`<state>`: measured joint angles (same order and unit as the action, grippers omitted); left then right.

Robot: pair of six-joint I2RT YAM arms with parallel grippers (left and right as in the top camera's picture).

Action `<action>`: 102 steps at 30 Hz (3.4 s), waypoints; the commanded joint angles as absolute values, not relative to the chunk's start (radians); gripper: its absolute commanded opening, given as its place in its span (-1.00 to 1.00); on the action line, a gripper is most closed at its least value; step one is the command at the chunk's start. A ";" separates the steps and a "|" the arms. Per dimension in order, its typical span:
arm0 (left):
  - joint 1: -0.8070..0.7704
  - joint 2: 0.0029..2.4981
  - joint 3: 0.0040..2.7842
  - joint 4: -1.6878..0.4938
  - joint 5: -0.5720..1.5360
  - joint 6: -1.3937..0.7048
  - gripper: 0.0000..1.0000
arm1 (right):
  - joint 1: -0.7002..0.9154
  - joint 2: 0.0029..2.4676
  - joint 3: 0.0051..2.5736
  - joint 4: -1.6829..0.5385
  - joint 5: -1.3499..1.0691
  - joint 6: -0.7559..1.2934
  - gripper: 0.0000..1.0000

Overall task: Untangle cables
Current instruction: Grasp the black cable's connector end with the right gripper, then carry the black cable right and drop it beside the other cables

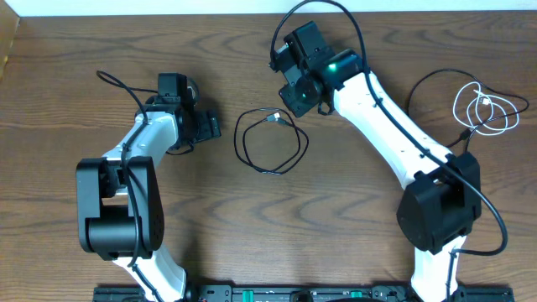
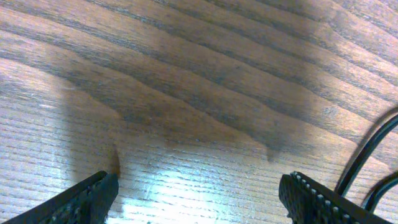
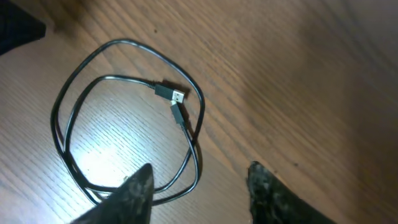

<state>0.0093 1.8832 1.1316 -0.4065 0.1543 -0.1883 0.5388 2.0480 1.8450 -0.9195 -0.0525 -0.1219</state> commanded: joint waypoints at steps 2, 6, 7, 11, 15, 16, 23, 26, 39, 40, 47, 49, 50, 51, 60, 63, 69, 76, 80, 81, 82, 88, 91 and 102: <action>0.009 1.861 1.131 -0.407 0.149 -0.201 0.75 | 0.542 2.116 1.850 -0.929 -0.059 -0.141 0.03; 0.009 1.861 1.131 -0.407 0.149 -0.201 0.75 | 0.550 2.163 1.850 -0.937 -0.059 -0.147 0.40; 0.009 1.861 1.131 -0.407 0.149 -0.201 0.75 | 0.550 2.169 1.850 -0.939 -0.059 -0.147 0.38; 0.009 1.861 1.131 -0.407 0.149 -0.201 0.75 | 0.550 2.202 1.848 -0.937 -0.059 -0.162 -0.07; 0.009 1.861 1.131 -0.407 0.149 -0.201 0.75 | 0.550 2.243 1.846 -0.933 -0.058 -0.186 -0.18; 0.010 1.861 1.131 -0.407 0.149 -0.201 0.75 | 0.550 2.252 1.846 -0.932 -0.058 -0.186 -0.18; 0.009 1.861 1.131 -0.407 0.149 -0.201 0.75 | 0.551 2.338 1.846 -0.933 -0.059 -0.185 -0.20; 0.009 1.861 1.131 -0.407 0.148 -0.201 0.75 | 0.551 2.362 1.845 -0.933 -0.059 -0.184 -0.33; 0.009 1.861 1.131 -0.407 0.148 -0.201 0.75 | 0.550 2.200 1.851 -0.955 0.051 -0.127 -0.99; 0.009 1.861 1.131 -0.407 0.149 -0.201 0.76 | 0.547 2.171 1.851 -0.961 0.077 -0.117 -0.99; 0.009 1.861 1.131 -0.407 0.148 -0.201 0.76 | 0.532 2.017 1.851 -1.047 0.152 -0.101 -0.98; 0.010 1.861 1.131 -0.407 0.148 -0.201 0.75 | 0.525 1.983 1.851 -1.071 0.186 -0.099 -0.98; 0.009 1.861 1.131 -0.407 0.149 -0.201 0.75 | 0.522 1.965 1.851 -1.079 0.215 -0.089 -0.98; 0.009 1.861 1.131 -0.407 0.148 -0.201 0.76 | 0.517 1.953 1.851 -1.083 0.242 -0.081 -0.98; 0.009 1.861 1.131 -0.407 0.149 -0.201 0.76 | 0.434 1.852 1.851 -1.113 0.495 -0.036 -0.98; 0.009 1.861 1.131 -0.407 0.149 -0.201 0.76 | 0.393 1.838 1.851 -1.121 0.575 -0.014 -0.99; 0.009 1.861 1.131 -0.407 0.148 -0.201 0.76 | 0.274 1.834 1.851 -1.139 0.840 0.108 -0.98; 0.009 1.861 1.131 -0.406 0.149 -0.201 0.76 | 0.098 1.834 1.850 -1.146 0.626 0.231 -0.98; 0.009 1.861 1.131 -0.407 0.148 -0.201 0.76 | 0.019 1.834 1.850 -1.145 0.364 0.228 -0.98; 0.009 1.861 1.131 -0.407 0.149 -0.201 0.76 | 0.002 1.834 1.850 -1.144 0.313 0.228 -0.98; 0.009 1.861 1.131 -0.407 0.149 -0.201 0.76 | -0.012 1.834 1.850 -1.145 0.259 0.228 -0.98; 0.009 1.861 1.131 -0.407 0.149 -0.201 0.76 | -0.062 1.835 1.847 -1.150 0.049 0.201 -0.20; 0.009 1.861 1.131 -0.407 0.149 -0.201 0.76 | -0.066 1.835 1.845 -1.156 0.061 0.200 0.61; 0.009 1.861 1.132 -0.387 0.305 -0.119 0.86 | -0.064 1.835 1.823 -1.188 -0.051 0.201 0.99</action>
